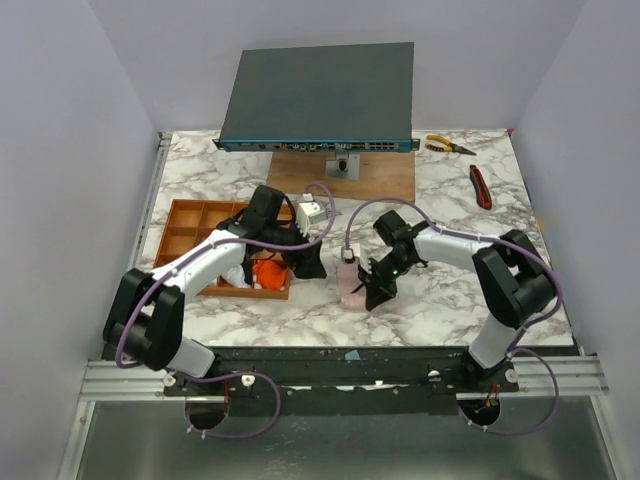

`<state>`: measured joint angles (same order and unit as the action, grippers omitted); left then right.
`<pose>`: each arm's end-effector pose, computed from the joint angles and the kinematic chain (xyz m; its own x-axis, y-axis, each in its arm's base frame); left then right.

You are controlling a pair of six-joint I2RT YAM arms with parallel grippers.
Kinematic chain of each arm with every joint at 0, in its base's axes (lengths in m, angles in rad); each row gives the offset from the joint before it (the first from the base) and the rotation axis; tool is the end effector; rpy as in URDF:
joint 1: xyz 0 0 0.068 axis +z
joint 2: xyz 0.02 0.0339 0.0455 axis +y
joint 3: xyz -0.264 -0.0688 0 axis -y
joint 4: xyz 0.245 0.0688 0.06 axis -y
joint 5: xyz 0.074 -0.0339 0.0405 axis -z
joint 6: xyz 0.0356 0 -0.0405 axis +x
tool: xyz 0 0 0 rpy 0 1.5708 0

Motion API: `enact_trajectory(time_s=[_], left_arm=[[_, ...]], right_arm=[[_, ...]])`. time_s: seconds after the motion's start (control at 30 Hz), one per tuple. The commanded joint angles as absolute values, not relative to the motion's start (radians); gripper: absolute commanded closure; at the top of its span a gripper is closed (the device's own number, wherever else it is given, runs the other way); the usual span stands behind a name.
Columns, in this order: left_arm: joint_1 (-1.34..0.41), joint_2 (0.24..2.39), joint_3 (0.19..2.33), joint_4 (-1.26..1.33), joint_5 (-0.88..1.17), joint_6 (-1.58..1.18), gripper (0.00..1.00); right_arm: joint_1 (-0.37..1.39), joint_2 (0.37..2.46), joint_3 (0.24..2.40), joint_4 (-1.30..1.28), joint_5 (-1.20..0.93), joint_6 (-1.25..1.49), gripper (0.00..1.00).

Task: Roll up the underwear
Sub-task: Roll the underwear to the center of the board.

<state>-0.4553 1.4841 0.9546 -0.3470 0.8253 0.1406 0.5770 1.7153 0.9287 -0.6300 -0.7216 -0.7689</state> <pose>0.2595 -0.1562 0.2291 -0.5824 0.3910 -0.7127 0.8101 0.3512 -0.4694 0.2294 0.1774 0.1441 -0.2513 -0.7864 -0.5643 -0.9313 0.0376 0.3623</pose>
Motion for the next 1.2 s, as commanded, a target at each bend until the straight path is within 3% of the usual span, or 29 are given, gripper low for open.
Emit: enact_trajectory(time_s=[0.0, 0.57, 1.17], left_arm=[[-0.548, 1.378, 0.884, -0.287, 0.676, 0.256, 0.22], [-1.022, 1.473, 0.83, -0.178, 0.188, 0.467, 0.24], [-1.121, 1.613, 0.808, -0.038, 0.076, 0.568, 0.31]], right_arm=[[0.535, 1.817, 0.949, -0.745, -0.791, -0.805, 0.99], [0.492, 2.105, 1.165, -0.951, -0.827, -0.836, 0.99], [0.489, 2.268, 1.275, -1.076, -0.843, -0.902, 0.99]])
